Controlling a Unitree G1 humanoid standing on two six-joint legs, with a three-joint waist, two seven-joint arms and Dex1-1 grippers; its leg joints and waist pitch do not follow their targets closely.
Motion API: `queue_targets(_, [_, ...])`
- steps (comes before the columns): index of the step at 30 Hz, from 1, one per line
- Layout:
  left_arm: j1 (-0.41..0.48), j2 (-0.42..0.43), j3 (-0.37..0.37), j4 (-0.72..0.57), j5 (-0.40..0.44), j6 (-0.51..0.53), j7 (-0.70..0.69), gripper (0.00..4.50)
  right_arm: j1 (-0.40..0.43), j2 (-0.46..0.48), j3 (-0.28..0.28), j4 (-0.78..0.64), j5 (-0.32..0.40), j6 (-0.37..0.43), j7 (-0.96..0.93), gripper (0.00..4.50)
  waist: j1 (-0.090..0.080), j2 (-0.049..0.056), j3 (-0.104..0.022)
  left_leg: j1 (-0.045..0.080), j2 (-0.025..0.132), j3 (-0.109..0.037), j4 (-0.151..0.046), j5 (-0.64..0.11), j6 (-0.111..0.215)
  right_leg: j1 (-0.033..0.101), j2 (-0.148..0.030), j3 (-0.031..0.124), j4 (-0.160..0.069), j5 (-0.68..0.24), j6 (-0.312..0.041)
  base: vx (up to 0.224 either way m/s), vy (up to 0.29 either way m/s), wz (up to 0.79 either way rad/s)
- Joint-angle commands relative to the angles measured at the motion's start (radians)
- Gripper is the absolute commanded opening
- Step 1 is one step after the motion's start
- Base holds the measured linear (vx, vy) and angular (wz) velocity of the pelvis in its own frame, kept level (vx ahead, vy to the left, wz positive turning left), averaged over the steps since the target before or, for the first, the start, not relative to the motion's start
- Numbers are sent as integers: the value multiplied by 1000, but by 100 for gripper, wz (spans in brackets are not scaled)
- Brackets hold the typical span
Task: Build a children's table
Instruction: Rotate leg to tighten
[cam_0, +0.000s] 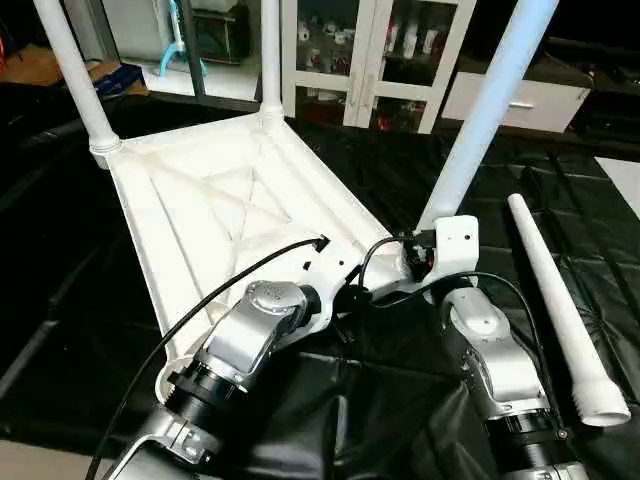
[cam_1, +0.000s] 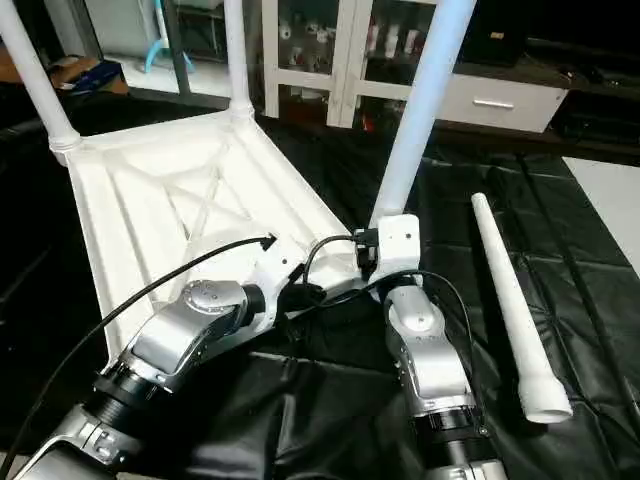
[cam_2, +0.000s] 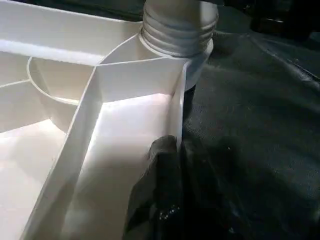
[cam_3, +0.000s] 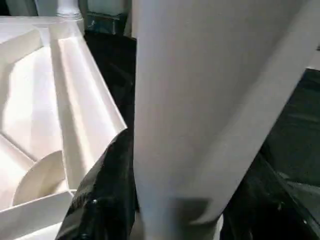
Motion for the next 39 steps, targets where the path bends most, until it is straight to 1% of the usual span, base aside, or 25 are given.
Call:
queue_targets(1, [14,44,8,-15,23,-34,-16,0,33,-5,6,-32,45,-38,90,224,4,-4,-55,9,66,-36,-82,-178,65,37,-57,30,-59,-208,-178,0,0,0])
queue_targets(3, [43,114,-47,-46,22,-89,-119,0,55,-32,12,-102,108,-30,192,264,4,-4,-56,4,68,-38,-82,-152,79,45,-57,30,-52,-173,-187,0,0,0])
queue_targets(4, [57,147,-65,-62,20,-108,-166,0,66,-47,5,-123,119,-29,221,264,3,-5,-56,6,69,-36,-80,-129,90,43,-54,29,-49,-141,-200,0,0,0])
queue_targets(6, [66,168,-77,-72,19,-116,-194,0,73,-56,-1,-135,126,-29,240,284,4,0,-56,11,70,-35,-81,-109,97,41,-53,28,-46,-123,-220,0,0,0])
queue_targets(7, [86,215,-99,-93,15,-173,-268,0,86,-81,-7,-164,165,-6,303,295,3,0,-54,13,71,-33,-81,-103,93,40,-53,29,-45,-120,-233,0,0,0])
queue_targets(9, [128,316,-136,-140,2,-227,-403,0,123,-168,2,-233,255,32,490,312,10,4,-53,16,77,-37,-83,-108,105,47,-56,30,-41,-103,-235,0,0,0])
queue_targets(10, [130,322,-137,-142,2,-230,-410,0,126,-175,3,-237,260,33,502,319,10,5,-47,21,78,-34,-86,-109,103,41,-51,29,-40,-89,-246,0,0,0])
queue_targets(11, [147,362,-142,-157,-7,-243,-459,0,147,-232,9,-265,297,50,596,328,10,6,-48,26,77,-32,-86,-120,101,41,-48,27,-42,-93,-250,0,0,0])
queue_targets(12, [162,388,-135,-172,-22,-241,-488,0,172,-304,20,-286,333,90,700,339,15,9,-47,27,78,-31,-86,-142,93,41,-52,29,-42,-108,-257,0,0,0])
queue_targets(13, [162,388,-135,-172,-22,-241,-488,0,172,-304,20,-286,333,90,700,349,22,8,-44,28,79,-31,-89,-160,84,42,-52,30,-44,-133,-256,0,0,0])
queue_targets(14, [168,400,-128,-182,-36,-237,-504,0,188,-360,42,-294,333,110,767,349,23,8,-42,29,79,-29,-90,-175,78,40,-52,30,-46,-150,-254,0,0,0])
queue_targets(15, [171,409,-124,-190,-46,-233,-516,0,200,-398,56,-292,325,114,809,364,29,9,-38,35,81,-29,-94,-217,58,36,-53,31,-52,-206,-248,0,0,0])
queue_targets(16, [173,415,-122,-195,-52,-232,-524,0,207,-423,66,-289,317,112,835,371,27,6,-35,34,80,-30,-97,-264,35,33,-55,33,-59,-271,-235,0,0,0])
queue_targets(17, [173,415,-122,-195,-52,-232,-524,0,207,-423,66,-289,317,112,835,371,26,4,-33,30,79,-32,-99,-283,24,35,-57,33,-62,-304,-226,0,0,0])
queue_targets(19, [174,423,-120,-199,-59,-234,-535,0,214,-447,71,-289,316,109,872,371,22,0,-33,29,78,-40,-101,-342,-7,32,-61,35,-71,-409,-186,0,0,0])
queue_targets(23, [171,433,-112,-201,-71,-248,-554,0,214,-479,72,-272,320,94,942,371,22,-4,-36,28,78,-41,-99,-320,-1,31,-63,38,-72,-401,-177,0,0,0])
queue_targets(24, [171,434,-110,-202,-73,-250,-557,0,211,-478,70,-265,317,79,946,344,22,-2,-36,28,78,-40,-99,-309,2,29,-63,37,-71,-385,-184,0,0,0])
queue_targets(28, [172,435,-107,-207,-78,-252,-568,0,195,-467,63,-240,348,78,956,331,22,-3,-41,25,77,-37,-97,-254,19,35,-60,35,-62,-298,-210,0,0,0])
queue_targets(30, [173,435,-107,-210,-78,-250,-570,0,193,-466,62,-237,346,74,959,292,23,-2,-42,24,78,-37,-96,-232,27,37,-60,35,-58,-268,-221,0,0,0])
queue_targets(32, [173,434,-108,-213,-78,-247,-572,0,193,-465,59,-234,347,75,967,290,24,-2,-42,23,78,-36,-95,-221,34,39,-60,34,-56,-250,-230,0,0,0])
queue_targets(34, [172,435,-109,-214,-79,-247,-574,0,194,-466,58,-235,348,77,972,284,24,-2,-41,23,78,-36,-95,-226,38,39,-60,35,-57,-255,-233,0,0,0])
queue_targets(35, [172,435,-109,-214,-79,-247,-574,0,194,-466,58,-235,348,77,972,254,24,-3,-40,24,79,-36,-96,-238,35,38,-61,35,-60,-277,-230,0,0,0])
queue_targets(36, [172,437,-111,-213,-80,-250,-579,0,198,-469,57,-235,351,77,984,247,23,-3,-39,24,79,-37,-97,-253,29,37,-61,35,-62,-303,-224,0,0,0])
queue_targets(37, [172,437,-111,-212,-80,-251,-580,0,200,-469,56,-235,351,77,988,243,23,1,-39,25,79,-38,-98,-267,22,36,-61,35,-64,-321,-218,0,0,0])
queue_targets(39, [172,437,-112,-212,-80,-252,-583,0,202,-467,54,-232,353,73,995,224,23,-1,-39,25,79,-39,-98,-272,16,35,-61,35,-64,-325,-213,0,0,0])
